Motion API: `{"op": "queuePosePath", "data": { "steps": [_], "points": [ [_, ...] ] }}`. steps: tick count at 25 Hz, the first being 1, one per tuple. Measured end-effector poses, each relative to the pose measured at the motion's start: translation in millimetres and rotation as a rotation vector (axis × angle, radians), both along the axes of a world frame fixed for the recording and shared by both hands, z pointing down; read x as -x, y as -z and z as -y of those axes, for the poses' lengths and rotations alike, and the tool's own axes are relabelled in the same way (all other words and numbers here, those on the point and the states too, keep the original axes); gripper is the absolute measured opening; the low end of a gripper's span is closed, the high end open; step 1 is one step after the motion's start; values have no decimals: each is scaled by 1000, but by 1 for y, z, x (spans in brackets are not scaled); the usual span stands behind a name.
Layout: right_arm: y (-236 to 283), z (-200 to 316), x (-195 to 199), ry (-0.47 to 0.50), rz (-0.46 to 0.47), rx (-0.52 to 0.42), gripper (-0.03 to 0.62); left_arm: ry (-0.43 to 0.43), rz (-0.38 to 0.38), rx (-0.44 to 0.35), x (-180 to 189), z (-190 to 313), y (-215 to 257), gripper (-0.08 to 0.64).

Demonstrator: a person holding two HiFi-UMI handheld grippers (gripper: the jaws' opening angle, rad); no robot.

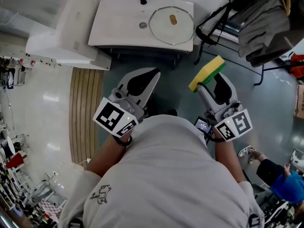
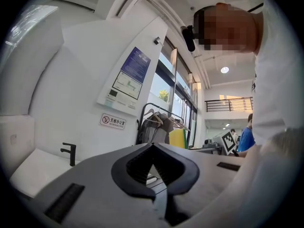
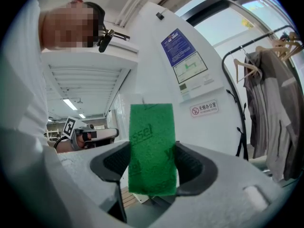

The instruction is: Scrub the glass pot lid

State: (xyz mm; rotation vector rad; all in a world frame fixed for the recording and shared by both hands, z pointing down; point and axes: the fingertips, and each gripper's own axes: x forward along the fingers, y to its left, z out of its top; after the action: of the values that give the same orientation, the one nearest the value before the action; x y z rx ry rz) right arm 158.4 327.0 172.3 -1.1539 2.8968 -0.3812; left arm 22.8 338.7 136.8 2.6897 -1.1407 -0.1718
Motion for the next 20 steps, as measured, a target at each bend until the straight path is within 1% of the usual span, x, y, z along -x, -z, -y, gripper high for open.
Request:
{"op": "queuePosePath", "data": {
  "steps": [8,13,17,20],
  "points": [
    [18,61,63,-40,0,-31,288,-51,10,-15,67,55,15,-2],
    [15,87,104,-63,0,-22,288,-82,8,-12,106,81,13,-2],
    [10,98,127,-74,-6,-9,288,-102,2,10,126,96,6,-2],
    [4,108,135,-75,-4,8,288,-107,-8,29,132,109,0,-2]
  ]
}}
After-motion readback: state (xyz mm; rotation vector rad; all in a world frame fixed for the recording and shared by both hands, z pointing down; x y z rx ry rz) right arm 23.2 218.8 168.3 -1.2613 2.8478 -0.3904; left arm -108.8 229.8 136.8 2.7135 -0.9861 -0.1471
